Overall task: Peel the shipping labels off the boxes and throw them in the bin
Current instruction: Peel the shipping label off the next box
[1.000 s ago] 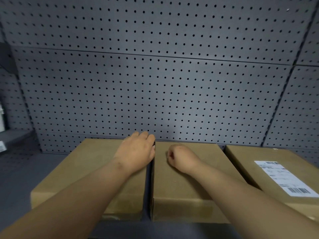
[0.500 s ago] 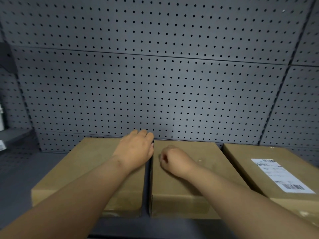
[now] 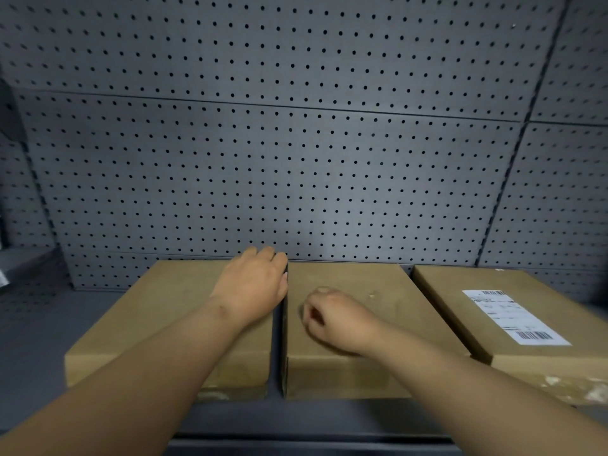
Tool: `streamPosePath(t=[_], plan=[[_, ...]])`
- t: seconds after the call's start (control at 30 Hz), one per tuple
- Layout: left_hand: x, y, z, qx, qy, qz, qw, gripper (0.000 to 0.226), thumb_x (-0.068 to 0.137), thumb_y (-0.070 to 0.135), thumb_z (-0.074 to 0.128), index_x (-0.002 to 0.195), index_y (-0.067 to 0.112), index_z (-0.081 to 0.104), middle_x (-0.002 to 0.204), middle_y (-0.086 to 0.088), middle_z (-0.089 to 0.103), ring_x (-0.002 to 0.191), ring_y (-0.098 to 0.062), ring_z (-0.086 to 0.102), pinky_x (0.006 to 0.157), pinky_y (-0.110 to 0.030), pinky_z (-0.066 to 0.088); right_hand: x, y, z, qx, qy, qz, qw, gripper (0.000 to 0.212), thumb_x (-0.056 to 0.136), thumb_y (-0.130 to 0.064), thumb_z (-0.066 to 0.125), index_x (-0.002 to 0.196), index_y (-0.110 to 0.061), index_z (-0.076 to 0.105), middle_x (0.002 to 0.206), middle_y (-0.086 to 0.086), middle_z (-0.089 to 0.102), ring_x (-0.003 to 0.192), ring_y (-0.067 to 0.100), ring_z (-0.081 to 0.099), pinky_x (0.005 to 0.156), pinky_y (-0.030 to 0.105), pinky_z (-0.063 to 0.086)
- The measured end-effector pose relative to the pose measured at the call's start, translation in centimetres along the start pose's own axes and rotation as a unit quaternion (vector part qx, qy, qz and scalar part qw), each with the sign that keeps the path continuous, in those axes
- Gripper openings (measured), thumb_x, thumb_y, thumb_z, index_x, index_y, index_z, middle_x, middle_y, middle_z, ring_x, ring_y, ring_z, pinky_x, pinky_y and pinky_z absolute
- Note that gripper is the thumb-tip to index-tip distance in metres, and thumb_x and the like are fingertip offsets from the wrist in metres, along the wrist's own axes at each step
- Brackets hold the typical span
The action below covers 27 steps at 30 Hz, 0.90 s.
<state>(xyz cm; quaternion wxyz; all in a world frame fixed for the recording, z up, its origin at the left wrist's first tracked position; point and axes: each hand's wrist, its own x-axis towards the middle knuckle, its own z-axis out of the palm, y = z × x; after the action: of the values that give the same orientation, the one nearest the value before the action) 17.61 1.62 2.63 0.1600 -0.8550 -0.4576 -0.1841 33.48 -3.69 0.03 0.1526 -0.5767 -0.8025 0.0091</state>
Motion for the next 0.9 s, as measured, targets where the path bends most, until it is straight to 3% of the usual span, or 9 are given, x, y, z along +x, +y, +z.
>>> streamPosePath(t=[0.1,0.2,0.33,0.47,0.53,0.73,0.9], plan=[[-0.3,0.2,-0.1,-0.004,0.000,0.001,1.000,0.025,0.096,0.030,0.034,0.106,0.013,0.050,0.109,-0.006,0.057,0.098,-0.025,0.052,0.081,-0.036,0.047,-1.0,-0.5,-0.3,0.014,-0.039,-0.030,0.999,0.013,0.087,-0.016,0.054,0.094,-0.010,0.063,0.103,0.007,0.058,0.094,0.021,0.057,0.087,0.028,0.044],[-0.8,0.2,-0.3,-0.011,0.001,0.004,1.000,0.025,0.097,0.030,0.034,0.107,0.014,0.050,0.108,-0.005,0.057,0.097,-0.023,0.052,0.082,-0.035,0.049,-1.7,1.8,-1.1,-0.003,-0.028,0.033,0.999,0.015,0.087,-0.016,0.052,0.095,-0.010,0.064,0.101,0.006,0.059,0.098,0.023,0.058,0.085,0.026,0.041],[-1.4,0.3,-0.4,-0.023,0.002,0.003,1.000,0.025,0.097,0.030,0.033,0.108,0.014,0.050,0.109,-0.004,0.057,0.098,-0.022,0.051,0.081,-0.034,0.049,-1.9,1.9,-1.1,-0.049,0.029,0.117,0.991,0.023,0.089,-0.015,0.047,0.101,-0.006,0.064,0.112,0.013,0.061,0.104,0.029,0.057,0.090,0.030,0.043],[-1.4,0.6,-0.3,-0.024,-0.004,0.001,1.000,0.025,0.097,0.031,0.034,0.109,0.015,0.050,0.110,-0.005,0.057,0.100,-0.022,0.051,0.083,-0.034,0.049,-2.5,-1.8,0.4,0.001,0.000,0.003,1.000,0.015,0.087,-0.015,0.050,0.093,-0.011,0.063,0.103,0.009,0.059,0.096,0.026,0.058,0.087,0.031,0.045],[-1.6,0.8,-0.3,-0.024,-0.005,0.006,1.000,0.025,0.097,0.030,0.034,0.109,0.014,0.050,0.111,-0.005,0.056,0.101,-0.022,0.051,0.084,-0.035,0.049,-2.9,-1.6,0.0,0.007,-0.022,-0.011,1.000,0.013,0.085,-0.014,0.052,0.092,-0.011,0.063,0.100,0.008,0.058,0.094,0.024,0.057,0.087,0.031,0.045],[-1.6,1.0,-0.3,-0.028,-0.002,0.013,1.000,0.025,0.097,0.029,0.033,0.108,0.014,0.050,0.110,-0.005,0.056,0.099,-0.022,0.051,0.083,-0.034,0.048,-3.8,3.5,-1.5,-0.047,0.033,0.143,0.988,0.018,0.088,-0.015,0.048,0.093,-0.009,0.064,0.105,0.011,0.061,0.100,0.028,0.058,0.089,0.033,0.046],[-1.1,1.2,0.1,-0.033,-0.012,0.005,0.999,0.025,0.097,0.030,0.033,0.109,0.014,0.049,0.110,-0.005,0.056,0.099,-0.022,0.050,0.081,-0.036,0.049,-4.3,0.1,0.0,-0.003,0.004,0.004,1.000,0.012,0.085,-0.014,0.052,0.089,-0.011,0.063,0.099,0.008,0.060,0.091,0.024,0.057,0.082,0.032,0.047]])
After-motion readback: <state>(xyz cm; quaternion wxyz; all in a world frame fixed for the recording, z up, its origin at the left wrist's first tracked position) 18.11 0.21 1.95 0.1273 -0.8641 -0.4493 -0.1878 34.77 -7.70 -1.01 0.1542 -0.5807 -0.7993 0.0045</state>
